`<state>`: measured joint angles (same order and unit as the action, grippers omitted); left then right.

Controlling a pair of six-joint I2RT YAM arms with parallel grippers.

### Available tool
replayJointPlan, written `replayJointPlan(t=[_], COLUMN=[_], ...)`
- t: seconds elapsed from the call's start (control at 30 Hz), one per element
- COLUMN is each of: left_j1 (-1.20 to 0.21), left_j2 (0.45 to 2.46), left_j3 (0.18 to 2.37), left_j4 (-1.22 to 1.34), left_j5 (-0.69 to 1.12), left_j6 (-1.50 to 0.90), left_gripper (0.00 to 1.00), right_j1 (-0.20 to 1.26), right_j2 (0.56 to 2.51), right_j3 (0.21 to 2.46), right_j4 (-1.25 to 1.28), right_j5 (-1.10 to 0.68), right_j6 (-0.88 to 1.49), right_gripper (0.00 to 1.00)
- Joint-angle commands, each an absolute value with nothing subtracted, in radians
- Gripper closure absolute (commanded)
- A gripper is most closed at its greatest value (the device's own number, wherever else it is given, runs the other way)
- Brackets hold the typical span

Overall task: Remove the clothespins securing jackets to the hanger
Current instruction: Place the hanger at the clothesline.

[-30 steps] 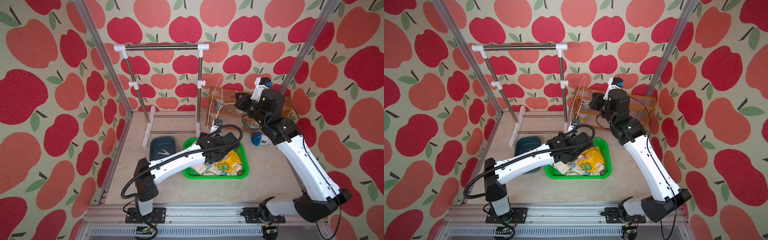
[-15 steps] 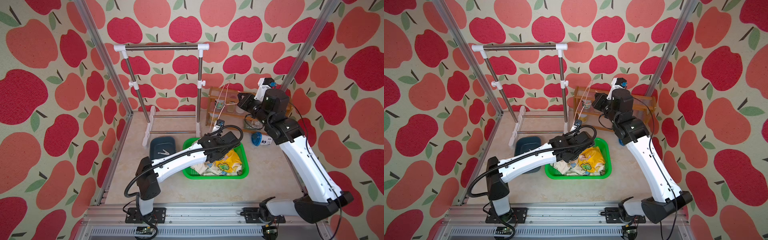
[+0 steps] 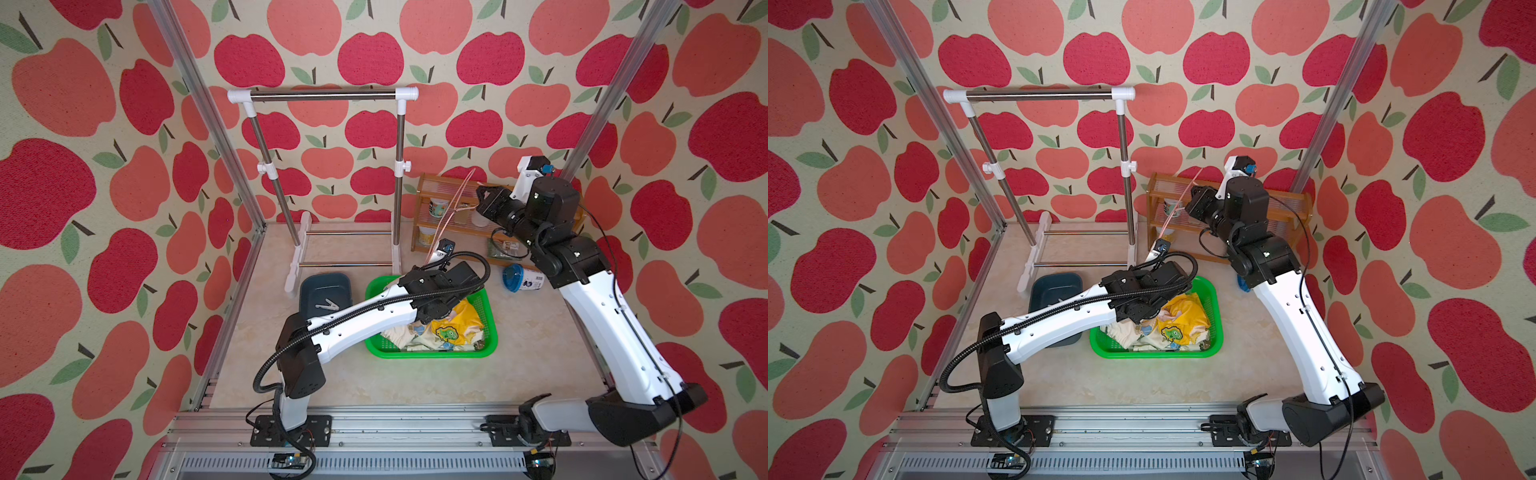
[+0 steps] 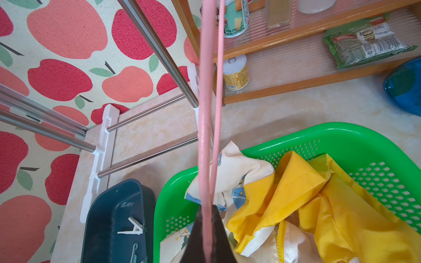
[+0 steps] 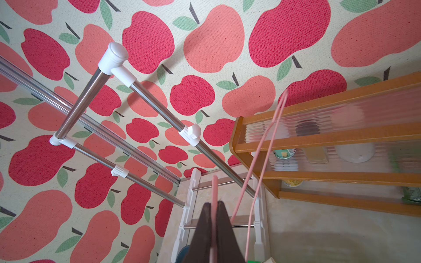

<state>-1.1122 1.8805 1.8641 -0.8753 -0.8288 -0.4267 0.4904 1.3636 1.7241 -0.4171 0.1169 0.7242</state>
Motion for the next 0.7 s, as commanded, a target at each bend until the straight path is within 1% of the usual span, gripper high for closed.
replayJointPlan(t=[0.0, 0.03, 0.1, 0.33, 0.4, 0.43, 0.47, 0.5, 0.57, 0.67], left_j1=[-1.09, -1.086, -1.076, -1.053, -1.04, -1.033, -1.025, -1.017, -1.001, -0.991], left_j2=[1.868, 1.865, 1.85, 1.749, 1.705, 1.672, 1.648, 1.619, 1.569, 1.491], left_j3=[1.9, 1.898, 1.893, 1.838, 1.802, 1.779, 1.76, 1.739, 1.708, 1.687], left_j4=[-0.902, -0.909, -0.912, -0.916, -0.902, -0.893, -0.883, -0.871, -0.856, -0.855], left_j5=[-0.806, -0.81, -0.819, -0.888, -0.89, -0.893, -0.89, -0.89, -0.89, -0.915], left_j6=[-0.458, -0.464, -0.465, -0.472, -0.484, -0.494, -0.502, -0.507, -0.519, -0.523], left_gripper=[1.0, 1.0, 1.0, 1.0, 1.0, 1.0, 1.0, 1.0, 1.0, 1.0], right_j1=[0.48, 0.48, 0.48, 0.481, 0.482, 0.485, 0.485, 0.488, 0.488, 0.488], right_j2=[1.354, 1.354, 1.351, 1.301, 1.279, 1.264, 1.252, 1.236, 1.207, 1.148], right_j3=[1.738, 1.739, 1.738, 1.684, 1.661, 1.647, 1.628, 1.613, 1.583, 1.534], right_j4=[-0.38, -0.384, -0.392, -0.441, -0.431, -0.423, -0.404, -0.402, -0.421, -0.452], right_j5=[0.088, 0.082, 0.066, -0.03, -0.096, -0.135, -0.184, -0.225, -0.236, -0.176], right_j6=[0.682, 0.676, 0.659, 0.593, 0.544, 0.518, 0.475, 0.437, 0.388, 0.327], right_gripper=[0.89, 0.83, 0.66, 0.49, 0.41, 0.31, 0.08, 0.01, 0.01, 0.01])
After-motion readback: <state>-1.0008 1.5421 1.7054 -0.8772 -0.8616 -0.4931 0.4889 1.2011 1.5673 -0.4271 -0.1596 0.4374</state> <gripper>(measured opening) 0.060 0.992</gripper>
